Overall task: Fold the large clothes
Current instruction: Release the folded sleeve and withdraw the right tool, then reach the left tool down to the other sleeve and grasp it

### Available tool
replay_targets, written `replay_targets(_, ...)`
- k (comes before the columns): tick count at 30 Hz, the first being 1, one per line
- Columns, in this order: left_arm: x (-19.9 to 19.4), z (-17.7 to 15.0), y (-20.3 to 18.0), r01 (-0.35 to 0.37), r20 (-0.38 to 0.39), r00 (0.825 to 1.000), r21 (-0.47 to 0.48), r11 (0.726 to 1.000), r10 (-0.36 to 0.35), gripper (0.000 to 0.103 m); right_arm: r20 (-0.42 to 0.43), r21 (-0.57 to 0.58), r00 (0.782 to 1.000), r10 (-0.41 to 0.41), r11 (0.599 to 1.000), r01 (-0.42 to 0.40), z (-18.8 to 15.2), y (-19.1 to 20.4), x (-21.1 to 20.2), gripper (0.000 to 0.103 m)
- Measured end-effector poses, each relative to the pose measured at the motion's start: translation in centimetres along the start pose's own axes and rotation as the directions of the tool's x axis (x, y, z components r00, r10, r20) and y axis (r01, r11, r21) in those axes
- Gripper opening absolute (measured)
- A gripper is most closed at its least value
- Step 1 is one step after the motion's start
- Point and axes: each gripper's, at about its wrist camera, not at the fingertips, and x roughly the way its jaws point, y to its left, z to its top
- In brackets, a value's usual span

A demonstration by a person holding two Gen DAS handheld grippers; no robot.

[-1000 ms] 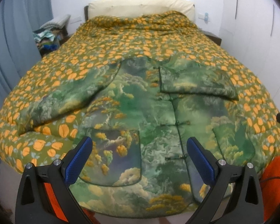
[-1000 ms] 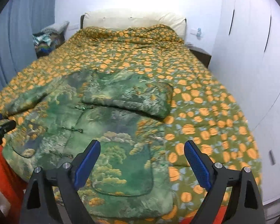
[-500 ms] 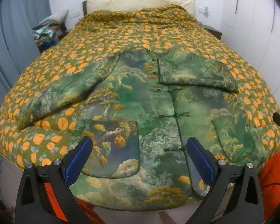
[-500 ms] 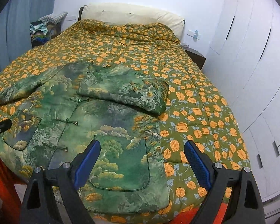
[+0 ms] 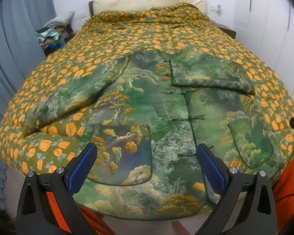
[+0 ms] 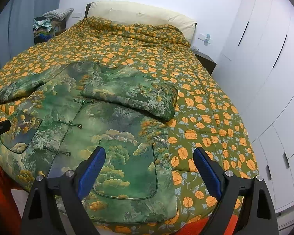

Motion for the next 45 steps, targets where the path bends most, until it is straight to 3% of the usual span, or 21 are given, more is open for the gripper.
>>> replay_targets(20,0.7,0.3,1.5,-0.045,-0.010,0.999,-0.002,0.999,0.045,0.101,-0.010,0.006,0.998,0.063,0.998,-0.063,-0.3,0.9,0.1,0.090)
replay_targets(24,1.2,1.8,4.6,-0.074,0.009,0.997,-0.054,0.996,0.075,0.101,-0.016,0.002,0.997,0.070,0.998,-0.070,-0.4,1.1,0.2,0.090)
replay_targets(28,3.4,3.5,11.2,-0.087,-0.007,0.996,-0.200,0.976,0.087,0.102,-0.026,0.006,0.997,0.072,0.997,-0.072,-0.5,1.0,0.4,0.090)
replay_targets(32,7.8,4.2,20.3,-0.081,-0.088,0.995,-0.402,0.912,0.049,0.102,-0.034,0.007,0.997,0.073,0.997,-0.072,-0.5,1.1,0.6,0.090)
replay_targets(34,10.0,3.6,24.6,-0.119,-0.128,0.990,-0.505,0.855,0.062,0.102,-0.040,0.003,0.996,0.075,0.997,-0.075,-0.6,1.3,0.7,0.090)
replay_targets(39,13.5,0.6,33.2,-0.197,-0.180,0.979,-0.697,0.690,0.098,0.102,-0.064,-0.001,0.994,0.084,0.996,-0.084,-0.6,1.8,1.3,0.090)
replay_targets(40,14.4,-0.2,34.9,-0.209,-0.197,0.976,-0.739,0.641,0.091,0.102,-0.066,-0.005,0.994,0.083,0.997,-0.083,-0.5,2.0,1.4,0.090)
replay_targets(45,18.0,-3.0,39.9,-0.187,-0.210,0.978,-0.872,0.452,-0.002,0.102,-0.077,-0.020,0.993,0.085,0.996,-0.087,-0.1,2.8,1.8,0.090)
